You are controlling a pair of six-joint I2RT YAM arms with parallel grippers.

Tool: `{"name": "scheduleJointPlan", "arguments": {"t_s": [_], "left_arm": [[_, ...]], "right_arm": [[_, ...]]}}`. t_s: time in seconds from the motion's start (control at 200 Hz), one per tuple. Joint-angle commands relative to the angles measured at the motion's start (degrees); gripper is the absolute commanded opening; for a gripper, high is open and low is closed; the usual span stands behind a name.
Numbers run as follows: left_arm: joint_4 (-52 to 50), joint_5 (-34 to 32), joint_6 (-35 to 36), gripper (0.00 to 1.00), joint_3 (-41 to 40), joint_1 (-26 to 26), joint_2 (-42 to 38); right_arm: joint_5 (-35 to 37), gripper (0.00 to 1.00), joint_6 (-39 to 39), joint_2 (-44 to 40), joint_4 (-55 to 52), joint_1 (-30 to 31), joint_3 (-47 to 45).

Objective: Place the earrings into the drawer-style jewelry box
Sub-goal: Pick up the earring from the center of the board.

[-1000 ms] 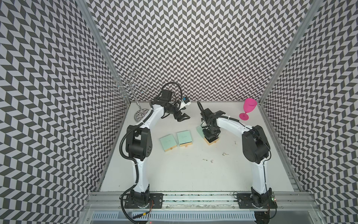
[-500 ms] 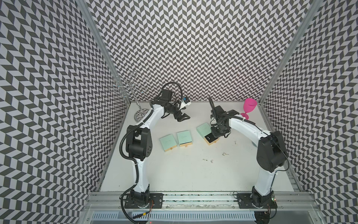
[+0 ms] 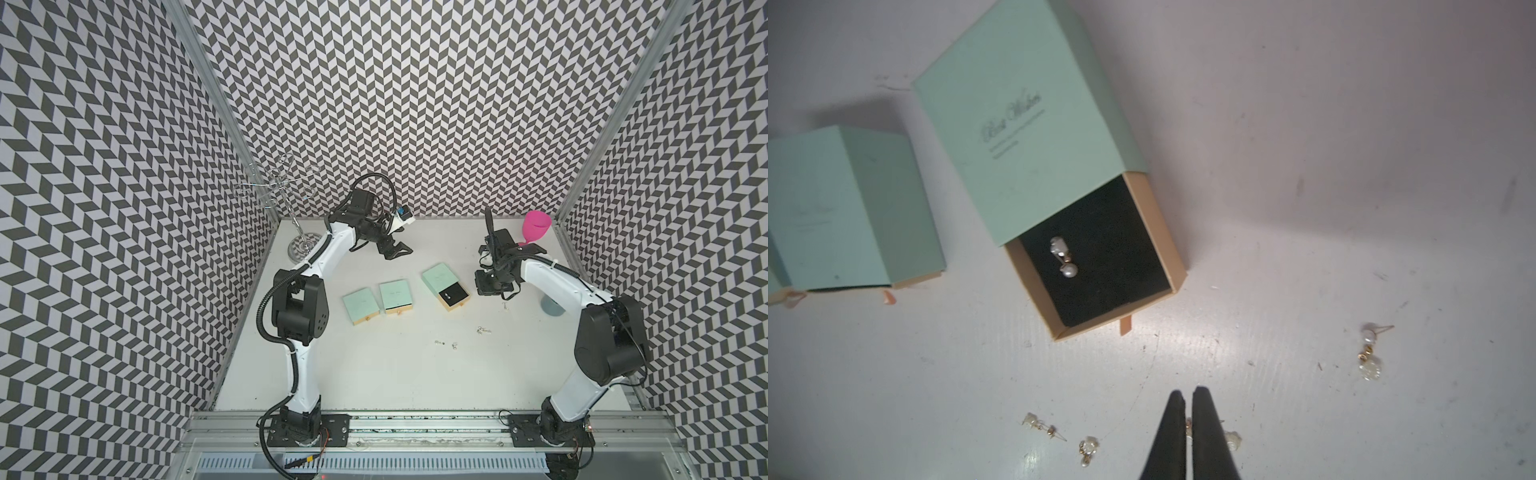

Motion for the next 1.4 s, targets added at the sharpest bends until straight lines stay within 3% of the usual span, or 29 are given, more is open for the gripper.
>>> {"name": "scheduleJointPlan", "arguments": {"t_s": [0.0,0.17,0.305,0.451,0.576,0.806,1.087,1.397], "left_arm": [[-1.25,0.81,0.99,0.91,0.42,-0.27,-1.82],[-1.44,0.93,1.24,0.90,0.03,-0.25,-1.97],[-1.44,1.20,1.28,0.90,0.12,-0.10,-1.94],[-1.48,1.20,1.61,0.91,0.46,0.26,-1.42],[-1.48,1.42,1.53,0.91,0.75,0.28,-0.98],[-1.61,1.86,1.60,0.91,0.85,0.68,-0.53],[-1.70,2.22,1.69,0.91,0.60,1.18,-0.37],[-1.61,2.10,1.62,0.91,-0.08,1.51,-0.38]], "right_arm": [[-2.77,0.01,-1.96,1.68,2.94,3.56,4.31],[-0.53,0.00,-0.09,6.94,2.80,4.91,7.58],[4.00,0.17,1.68,5.80,4.02,2.71,4.01],[6.35,0.22,2.66,3.65,4.61,-0.68,-0.37],[8.19,0.36,3.76,1.83,5.08,-2.90,-3.31],[10.50,0.40,3.92,1.94,5.08,-6.12,-6.77],[14.00,0.40,1.82,5.40,4.91,-8.69,-6.12],[13.31,0.36,0.17,8.91,5.61,-9.91,-5.98]]}}
